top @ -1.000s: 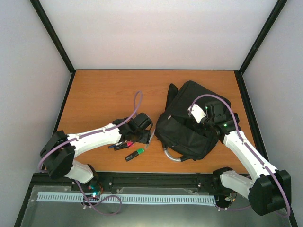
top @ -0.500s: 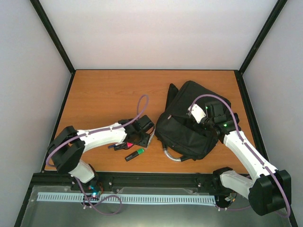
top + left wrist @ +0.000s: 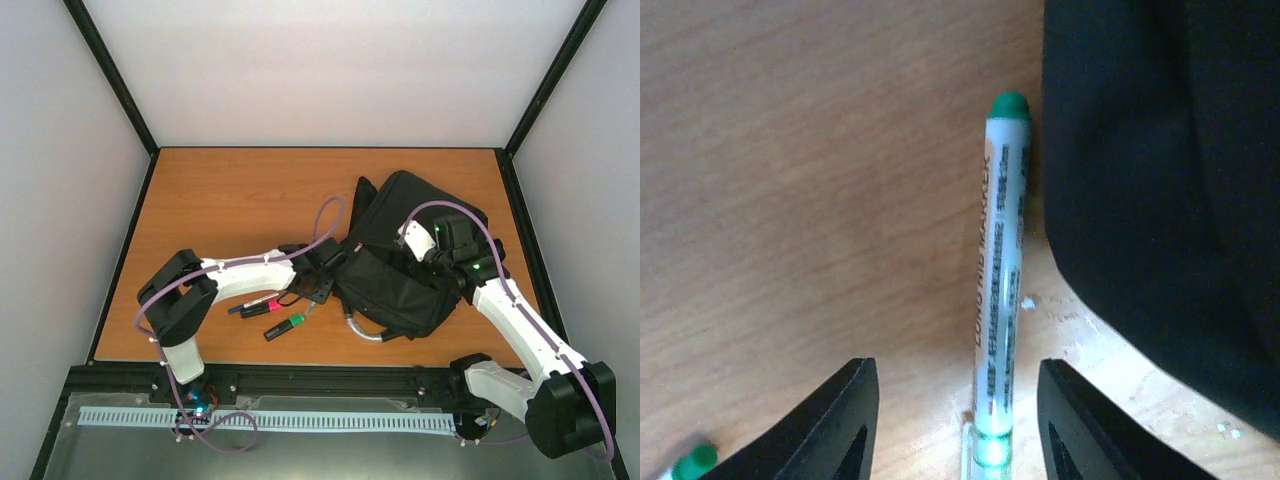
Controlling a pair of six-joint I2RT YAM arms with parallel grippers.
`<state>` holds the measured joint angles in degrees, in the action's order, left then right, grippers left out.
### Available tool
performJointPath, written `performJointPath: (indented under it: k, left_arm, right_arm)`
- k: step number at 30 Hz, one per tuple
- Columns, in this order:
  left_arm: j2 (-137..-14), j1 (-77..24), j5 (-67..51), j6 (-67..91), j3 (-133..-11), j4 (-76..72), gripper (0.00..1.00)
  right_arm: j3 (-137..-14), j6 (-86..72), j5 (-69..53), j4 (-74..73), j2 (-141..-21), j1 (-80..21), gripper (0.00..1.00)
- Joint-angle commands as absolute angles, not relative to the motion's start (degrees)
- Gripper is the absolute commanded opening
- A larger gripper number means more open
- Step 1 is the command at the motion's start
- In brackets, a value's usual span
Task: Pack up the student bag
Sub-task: Place the stationery in the student bag, then pick up the stationery from the center of the board.
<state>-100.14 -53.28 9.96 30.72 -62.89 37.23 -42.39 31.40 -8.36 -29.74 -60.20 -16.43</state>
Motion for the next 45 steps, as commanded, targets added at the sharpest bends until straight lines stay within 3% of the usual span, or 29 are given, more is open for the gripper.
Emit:
performJointPath:
  k: [1,13,30,45]
  left_arm:
    - [-102.21,-53.79,14.05,28.83,-66.40,38.49,0.46]
    - [-102.75,-54.49,10.34,31.36,-65.24,35.37,0.45]
    - [-104.12,-54.67,10.27,31.82,-62.11,34.07,0.24]
    - [-103.91,-54.58,12.33,34.95,-61.41,38.03,0.21]
  right_arm:
    - [-42.41,30.72,-7.71,-27.36,-57.44,-16.44,0.03]
    - [-42.11,30.64,-7.69,-27.35,-57.10,-16.43,0.03]
    - [-42.10,31.03,-7.64,-27.41,-58.05,-16.41,0.03]
    - [-42.04,31.02,-7.07,-27.26,-57.88,-16.42,0.03]
